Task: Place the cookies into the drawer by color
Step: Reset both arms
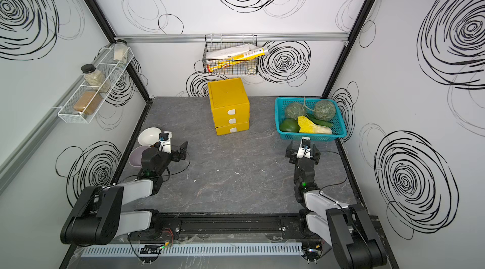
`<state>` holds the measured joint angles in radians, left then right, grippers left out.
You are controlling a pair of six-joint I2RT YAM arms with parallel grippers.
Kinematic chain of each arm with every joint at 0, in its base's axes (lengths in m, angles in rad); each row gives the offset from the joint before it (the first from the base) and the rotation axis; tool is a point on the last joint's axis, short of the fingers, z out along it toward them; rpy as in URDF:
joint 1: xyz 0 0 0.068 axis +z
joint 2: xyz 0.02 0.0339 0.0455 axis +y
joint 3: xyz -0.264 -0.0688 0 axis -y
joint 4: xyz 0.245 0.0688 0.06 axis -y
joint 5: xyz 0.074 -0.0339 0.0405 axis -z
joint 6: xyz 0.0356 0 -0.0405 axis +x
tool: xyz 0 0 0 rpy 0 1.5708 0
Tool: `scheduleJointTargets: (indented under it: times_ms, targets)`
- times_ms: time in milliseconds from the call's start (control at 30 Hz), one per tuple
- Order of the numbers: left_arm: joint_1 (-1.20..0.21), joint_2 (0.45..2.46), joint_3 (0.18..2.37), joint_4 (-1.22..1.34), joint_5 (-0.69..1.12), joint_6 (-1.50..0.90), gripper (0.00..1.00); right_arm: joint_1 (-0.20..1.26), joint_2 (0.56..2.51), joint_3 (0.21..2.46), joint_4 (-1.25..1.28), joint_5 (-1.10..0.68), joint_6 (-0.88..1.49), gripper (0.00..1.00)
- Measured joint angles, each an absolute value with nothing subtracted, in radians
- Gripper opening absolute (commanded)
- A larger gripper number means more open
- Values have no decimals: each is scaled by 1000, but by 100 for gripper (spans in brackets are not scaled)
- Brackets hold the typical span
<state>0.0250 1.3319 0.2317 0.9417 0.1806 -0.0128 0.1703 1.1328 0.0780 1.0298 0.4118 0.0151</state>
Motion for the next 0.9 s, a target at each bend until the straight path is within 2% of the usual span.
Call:
scheduleJointTargets:
  times_ms: [133, 333, 467, 900]
  targets:
    - [29, 1371, 242, 976, 148, -35, 99, 144, 1232, 79, 1116, 382, 10, 100]
    - [41, 1488, 203, 1185, 110, -52, 99, 128, 1375, 91, 1235, 339, -1, 100]
    - [41, 1528, 215, 1180, 86, -63, 99, 123, 1483, 118, 1282, 318, -11, 100]
    - [33, 1529, 245, 1176, 21, -68, 99, 73, 1494, 195, 1246, 247, 7, 100]
